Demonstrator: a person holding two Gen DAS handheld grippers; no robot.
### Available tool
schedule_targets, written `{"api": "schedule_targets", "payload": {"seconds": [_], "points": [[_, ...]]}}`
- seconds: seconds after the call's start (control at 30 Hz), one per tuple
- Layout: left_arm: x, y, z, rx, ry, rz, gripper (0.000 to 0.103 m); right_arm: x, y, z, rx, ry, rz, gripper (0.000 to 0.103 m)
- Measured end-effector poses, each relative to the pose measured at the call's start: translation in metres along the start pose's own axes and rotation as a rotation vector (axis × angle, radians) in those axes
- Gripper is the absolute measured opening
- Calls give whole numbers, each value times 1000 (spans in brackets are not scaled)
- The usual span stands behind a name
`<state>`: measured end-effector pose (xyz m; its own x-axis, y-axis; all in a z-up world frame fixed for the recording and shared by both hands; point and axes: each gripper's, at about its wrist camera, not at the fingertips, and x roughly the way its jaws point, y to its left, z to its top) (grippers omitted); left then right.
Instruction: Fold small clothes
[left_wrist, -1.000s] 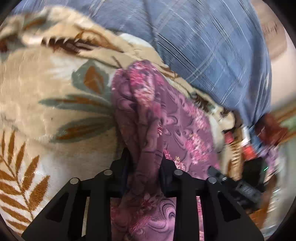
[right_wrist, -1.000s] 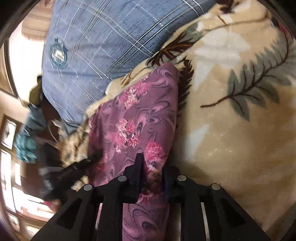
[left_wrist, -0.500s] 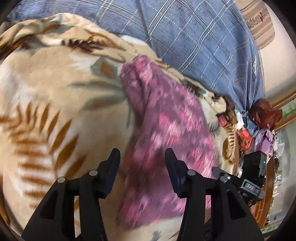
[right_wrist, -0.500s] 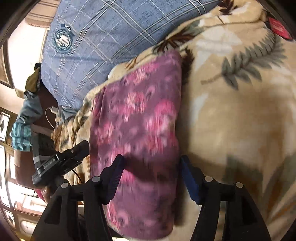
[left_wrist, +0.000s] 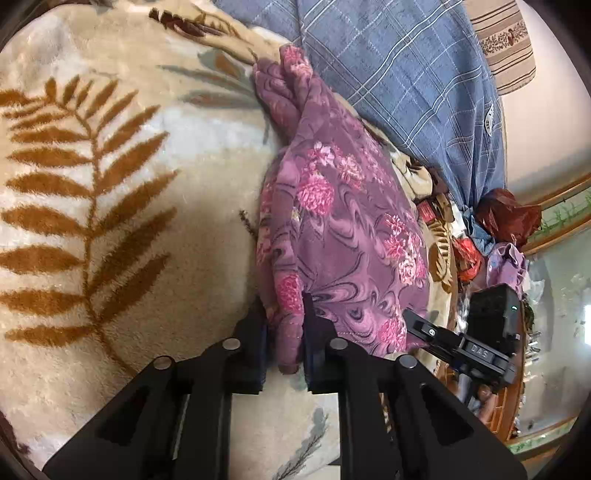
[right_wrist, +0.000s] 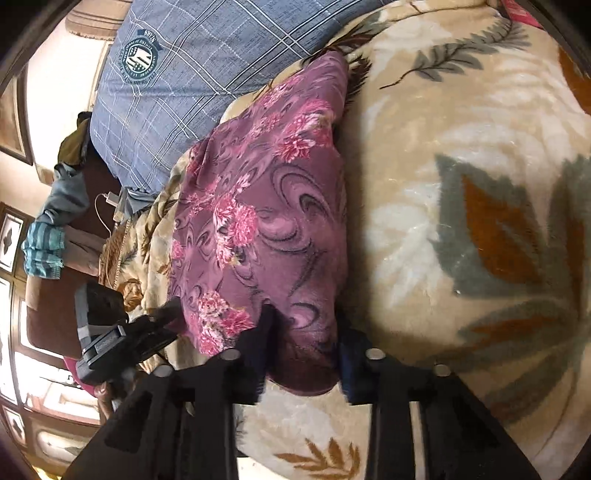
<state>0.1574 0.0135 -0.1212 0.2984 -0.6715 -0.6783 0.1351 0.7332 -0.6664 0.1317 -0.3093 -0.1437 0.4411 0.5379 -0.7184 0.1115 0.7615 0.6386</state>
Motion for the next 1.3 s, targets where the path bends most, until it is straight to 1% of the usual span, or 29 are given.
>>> {"api": "schedule_targets", "payload": {"seconds": [0.03, 0.07, 0.1, 0.13, 0.17, 0.2, 0.23, 0.27, 0.3, 0.37, 0.4, 0.47, 0.5, 0.53, 0.57, 0.6, 0.63, 0.67, 0.73, 0.77, 0.83, 0.9, 0.93, 0.97, 1.0, 1.1, 1.13, 1.23, 1.3], "points": [[-17, -7, -2, 3, -61, -29, 10, -6, 4, 0, -9, -12, -5, 15], [-31, -13, -5, 24, -103, -44, 10, -18, 11, -1, -31, -43, -13, 13], [-44, -22, -9, 70, -153, -33, 10, -32, 19, -4, -50, -85, -19, 13], [-45, -28, -14, 114, -162, -8, 10, -40, 22, -7, -53, -113, -21, 13], [-38, -28, -17, 131, -137, 20, 10, -46, 21, -11, -47, -132, -18, 13], [-20, -25, -20, 130, -82, 73, 10, -43, 17, -15, -38, -129, -30, 13], [-4, -21, -22, 128, -37, 120, 11, -35, 14, -17, -40, -110, -66, 13], [6, -16, -24, 121, -17, 139, 11, -21, 10, -17, -50, -78, -113, 14], [6, -12, -23, 103, -24, 123, 11, -7, 3, -18, -46, -41, -132, 16], [-2, -10, -21, 67, -30, 87, 13, -11, -2, -16, -1, -45, -92, 19], [-6, -8, -21, 60, -40, 79, 15, -20, 0, -15, -3, -58, -84, 27], [-15, 0, -27, 39, -62, 98, 24, -33, -3, -20, 17, -89, -90, 34], [-18, 3, -30, 21, -68, 93, 29, -40, -6, -25, 38, -98, -69, 37], [-24, 7, -36, 4, -80, 92, 33, -44, -9, -30, 50, -106, -47, 37], [-29, 9, -42, -3, -94, 102, 34, -49, -11, -37, 60, -118, -30, 40], [-34, 10, -46, -2, -108, 116, 36, -55, -12, -47, 60, -133, -33, 44], [-42, 9, -55, 5, -144, 151, 41, -57, -9, -54, 44, -143, -52, 46], [-46, 9, -62, 14, -162, 182, 42, -59, -6, -62, 17, -150, -75, 47], [-47, 9, -73, 43, -167, 242, 43, -55, 5, -76, -43, -146, -120, 47], [-41, 6, -76, 67, -153, 270, 43, -49, 12, -81, -72, -139, -155, 47], [-29, -2, -77, 115, -121, 295, 43, -38, 20, -83, -116, -142, -234, 47], [-26, -10, -80, 162, -135, 316, 43, -28, 24, -81, -146, -137, -301, 47], [-25, -11, -79, 167, -133, 306, 43, -25, 25, -80, -156, -133, -313, 47], [-22, -13, -79, 173, -125, 279, 43, -25, 22, -81, -158, -134, -310, 47], [-19, -15, -79, 191, -115, 277, 43, -25, 20, -79, -150, -144, -308, 47], [-10, -30, -85, 287, -98, 337, 43, -27, 12, -74, -126, -171, -333, 45], [-6, -35, -87, 317, -98, 359, 43, -27, 11, -72, -113, -175, -323, 45], [1, -41, -85, 349, -116, 410, 43, -28, 11, -71, -76, -199, -272, 45], [4, -46, -78, 356, -134, 422, 43, -27, 12, -70, -77, -203, -272, 46]]}}
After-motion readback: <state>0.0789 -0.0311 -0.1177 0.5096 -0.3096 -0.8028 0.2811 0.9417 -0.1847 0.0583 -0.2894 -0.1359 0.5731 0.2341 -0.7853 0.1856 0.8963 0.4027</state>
